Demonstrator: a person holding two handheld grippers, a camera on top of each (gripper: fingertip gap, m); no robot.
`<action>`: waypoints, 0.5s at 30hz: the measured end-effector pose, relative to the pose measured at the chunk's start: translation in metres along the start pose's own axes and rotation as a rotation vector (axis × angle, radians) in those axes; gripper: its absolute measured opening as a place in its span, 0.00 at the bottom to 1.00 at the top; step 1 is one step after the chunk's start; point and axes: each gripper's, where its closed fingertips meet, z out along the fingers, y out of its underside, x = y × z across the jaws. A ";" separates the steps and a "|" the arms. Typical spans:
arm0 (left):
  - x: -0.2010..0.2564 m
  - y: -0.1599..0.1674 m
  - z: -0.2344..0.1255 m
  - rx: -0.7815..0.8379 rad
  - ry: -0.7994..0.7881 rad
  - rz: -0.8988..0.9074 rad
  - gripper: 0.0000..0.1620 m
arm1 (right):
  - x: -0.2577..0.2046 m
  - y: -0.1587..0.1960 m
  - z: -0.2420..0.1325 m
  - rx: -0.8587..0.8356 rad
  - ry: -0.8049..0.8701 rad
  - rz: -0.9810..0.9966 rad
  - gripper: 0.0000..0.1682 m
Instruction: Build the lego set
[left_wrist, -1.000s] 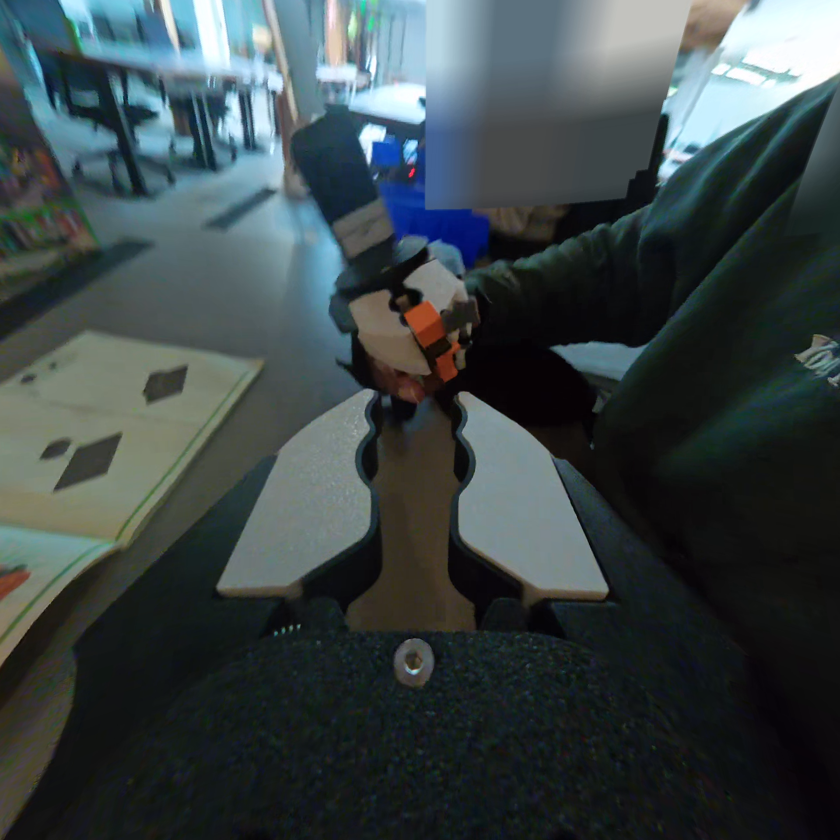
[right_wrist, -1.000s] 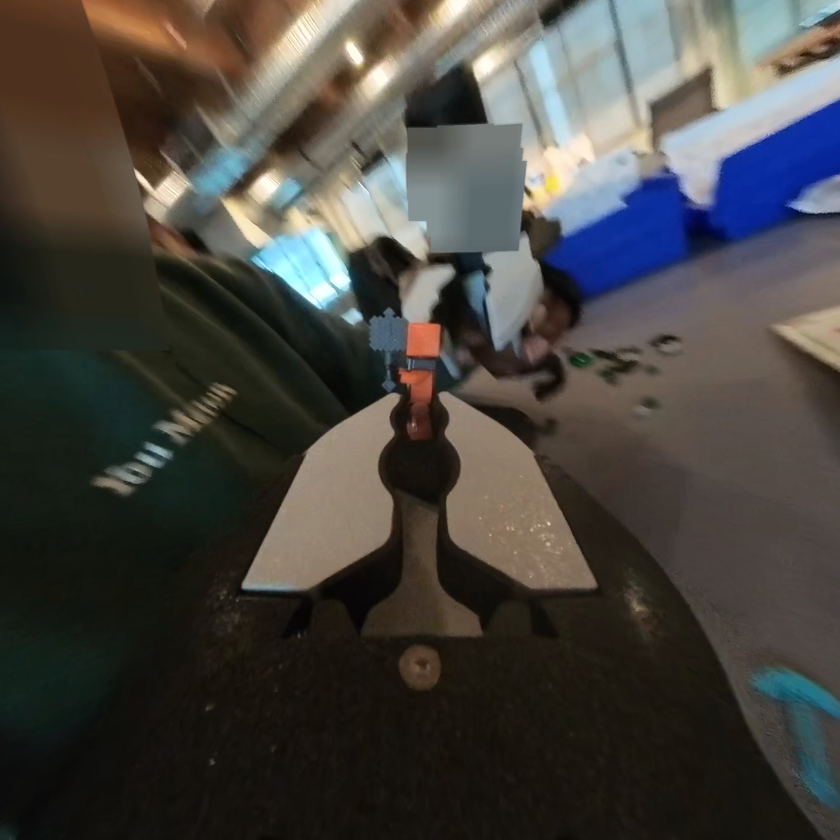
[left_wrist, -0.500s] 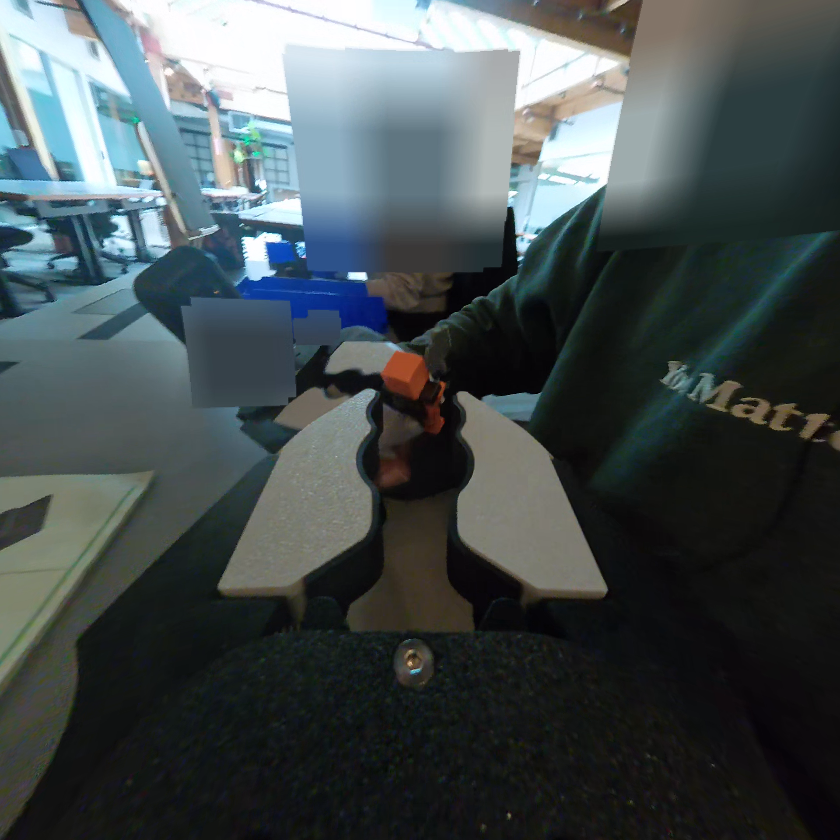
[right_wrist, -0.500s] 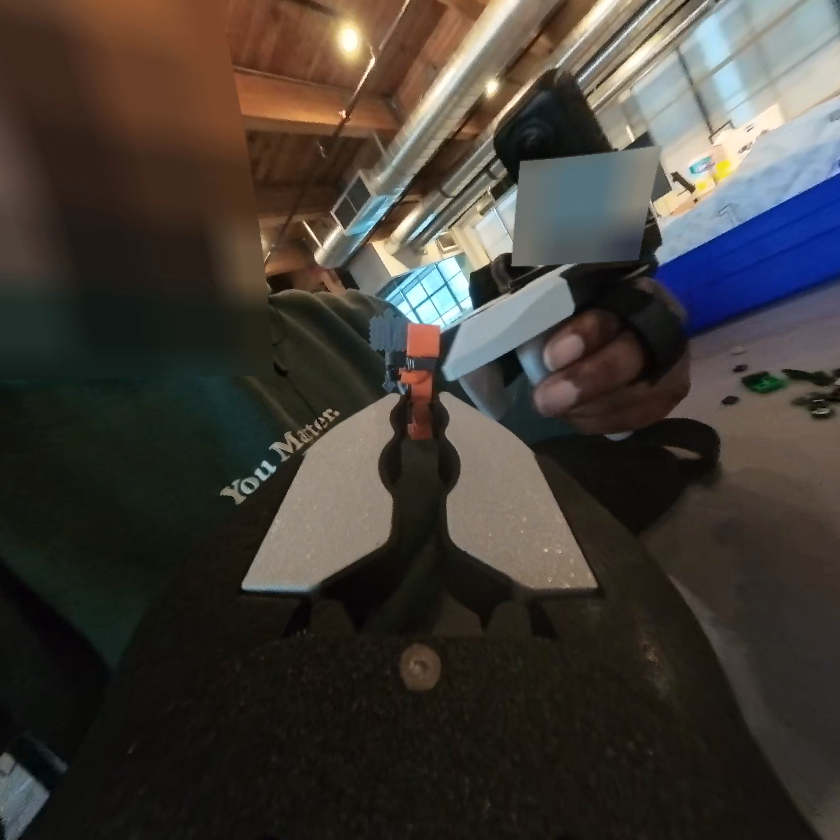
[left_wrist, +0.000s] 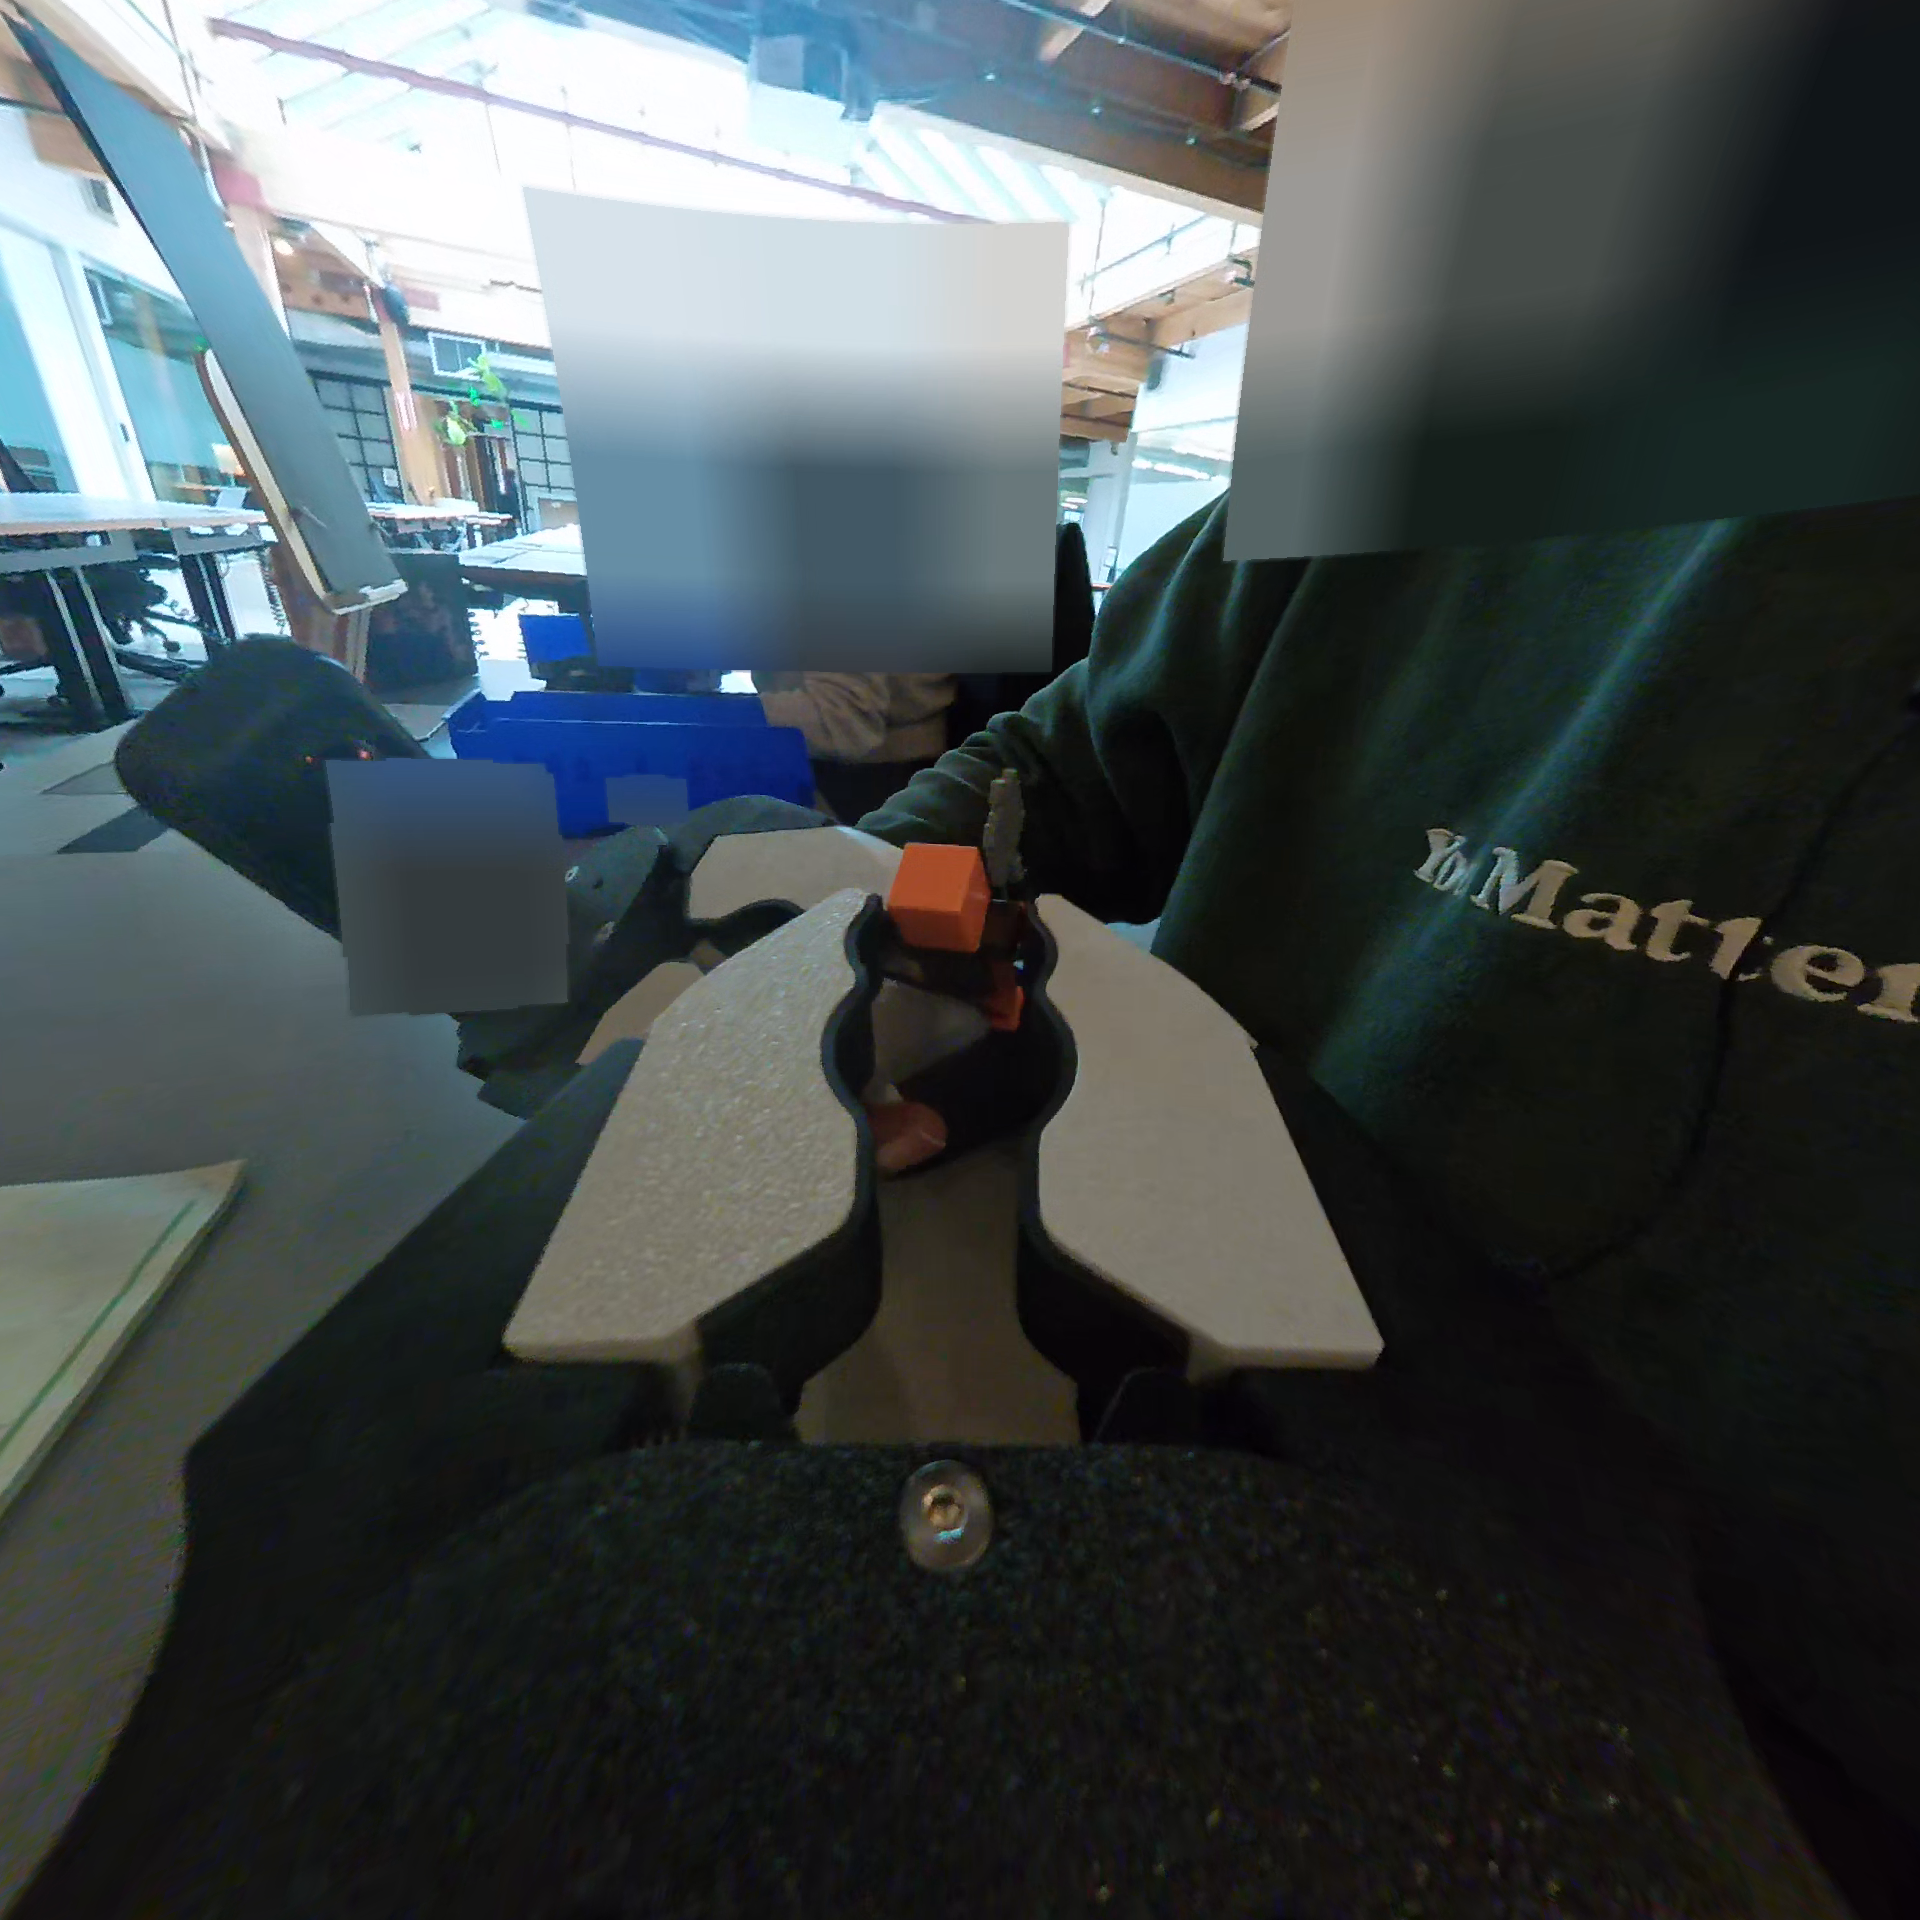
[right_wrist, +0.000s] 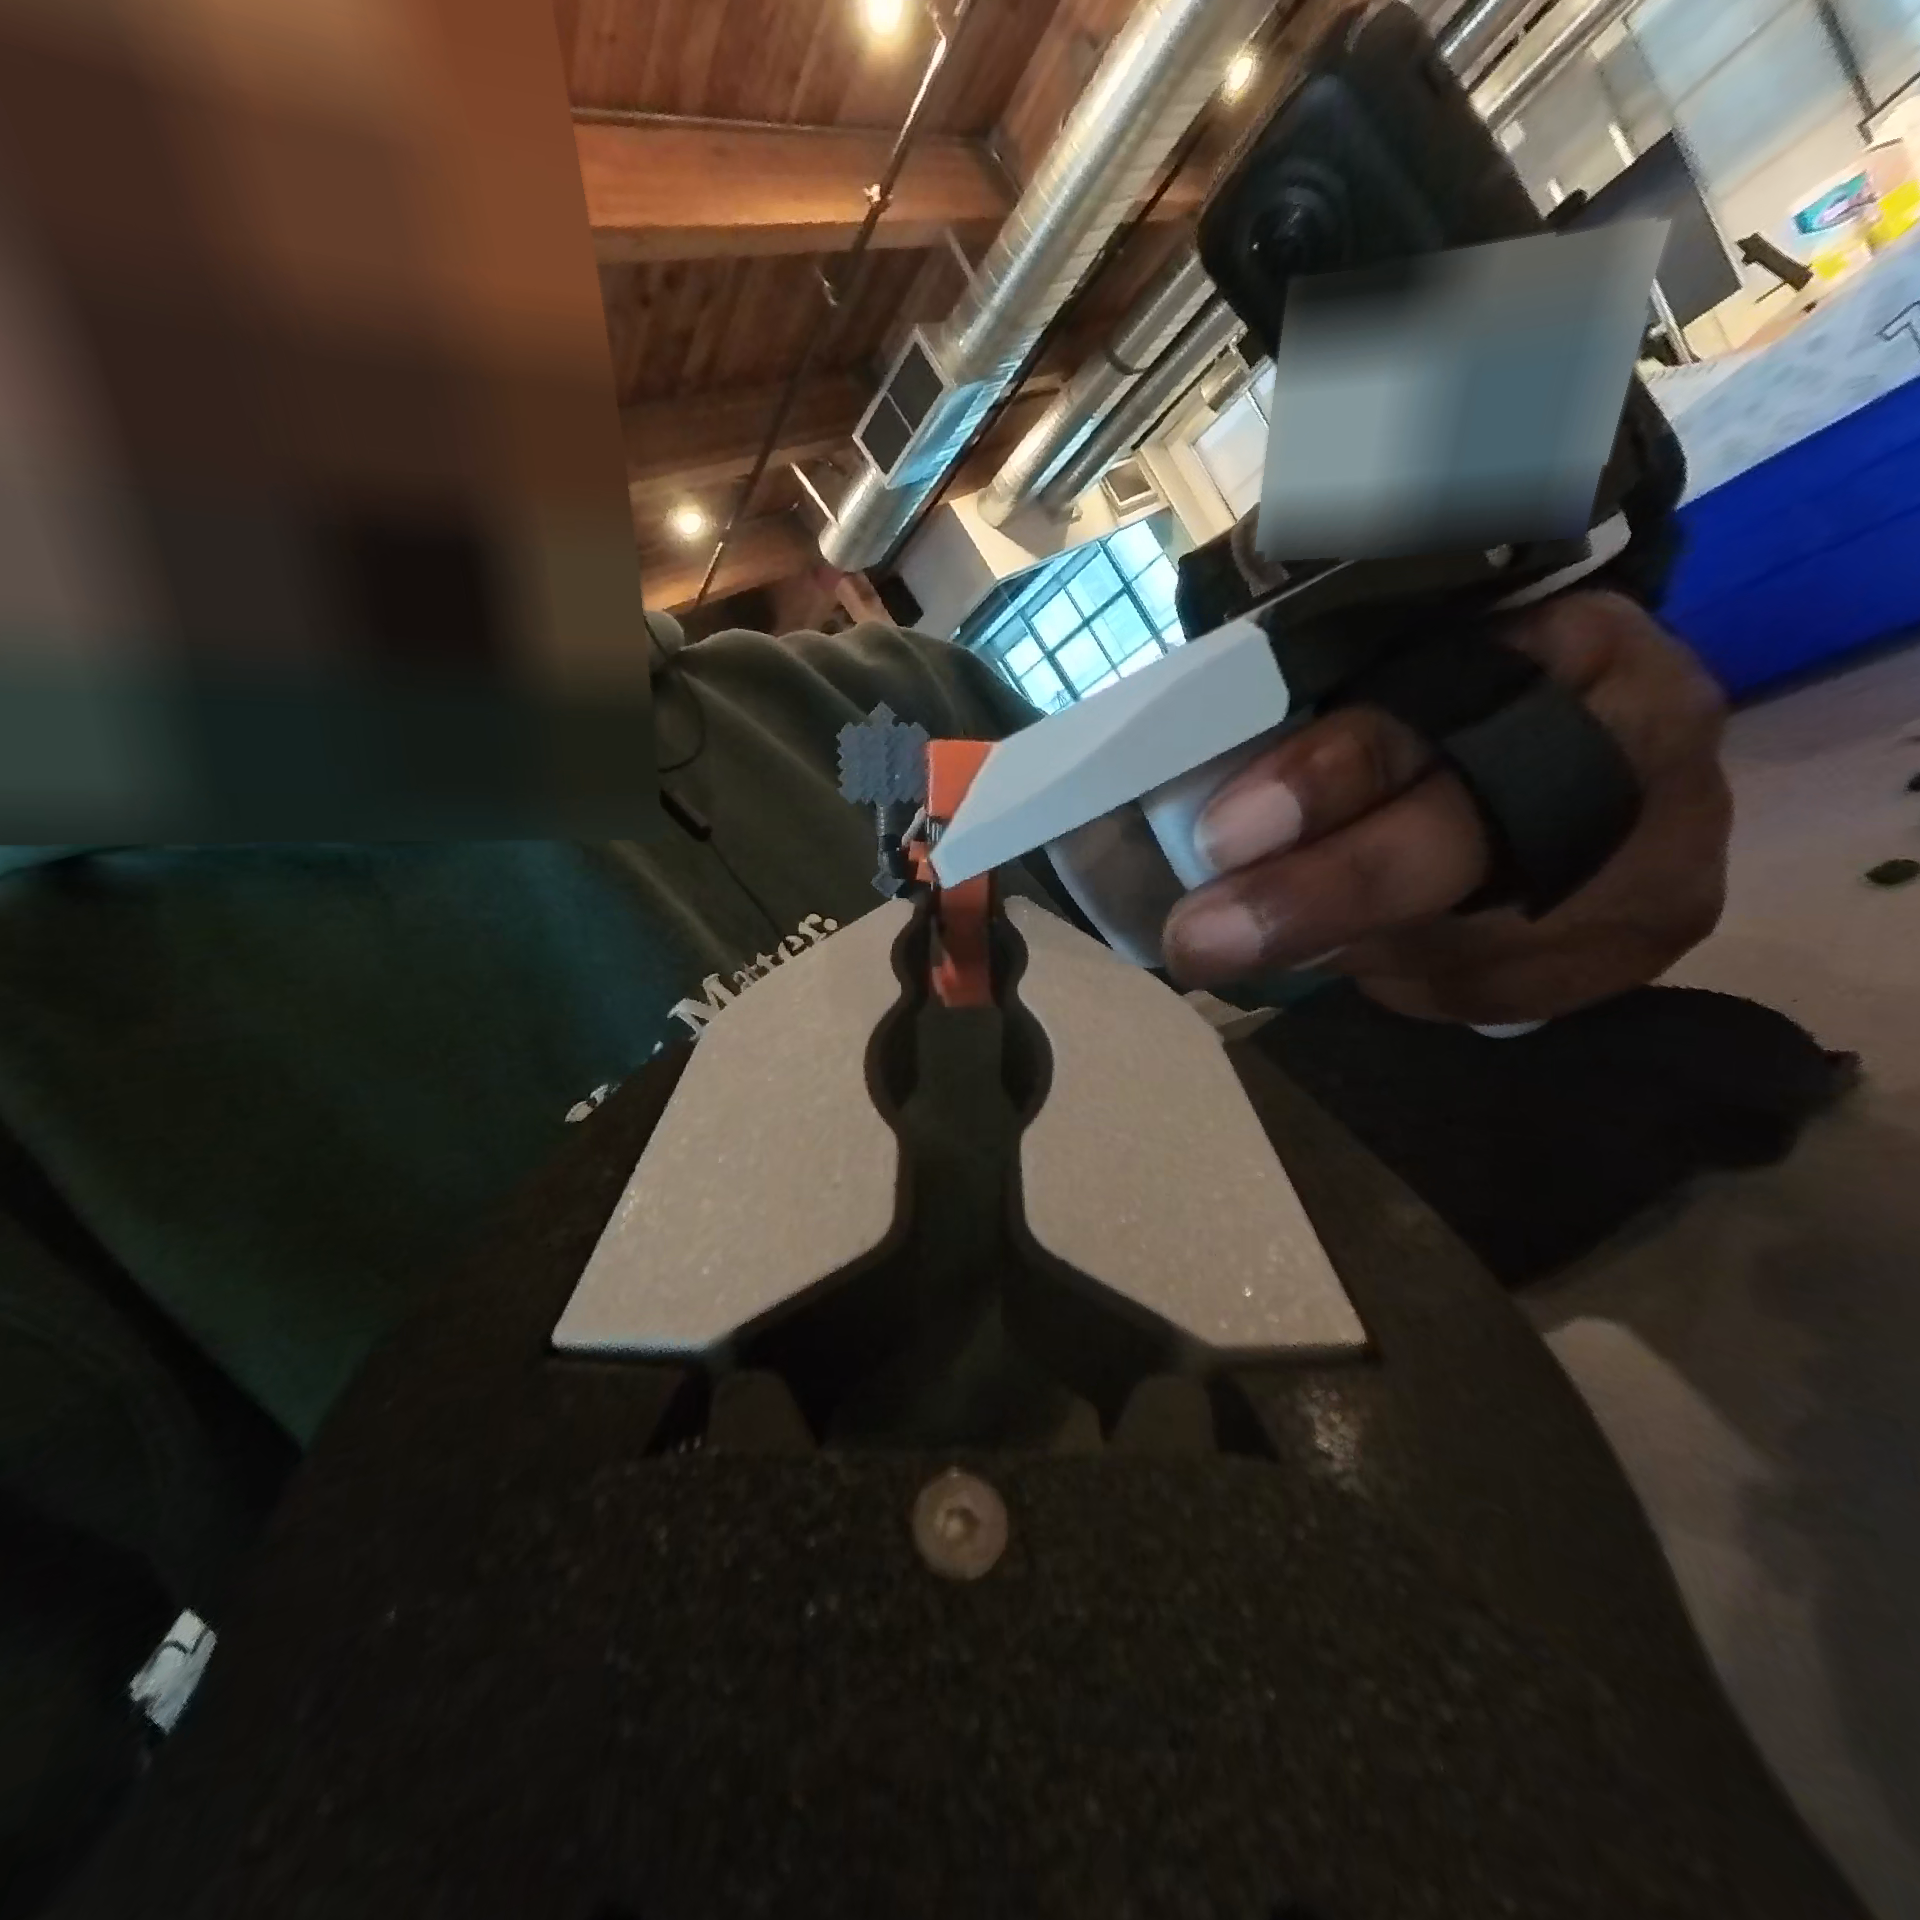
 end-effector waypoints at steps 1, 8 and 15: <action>0.000 0.000 0.000 0.001 0.000 -0.001 0.16 | 0.000 0.000 0.000 -0.001 -0.001 -0.001 0.06; 0.003 0.002 0.001 -0.011 0.020 -0.007 0.15 | -0.001 0.003 0.001 -0.031 0.005 -0.017 0.06; -0.005 -0.006 -0.010 0.011 -0.037 0.044 0.15 | 0.003 -0.003 -0.009 -0.015 0.073 -0.032 0.10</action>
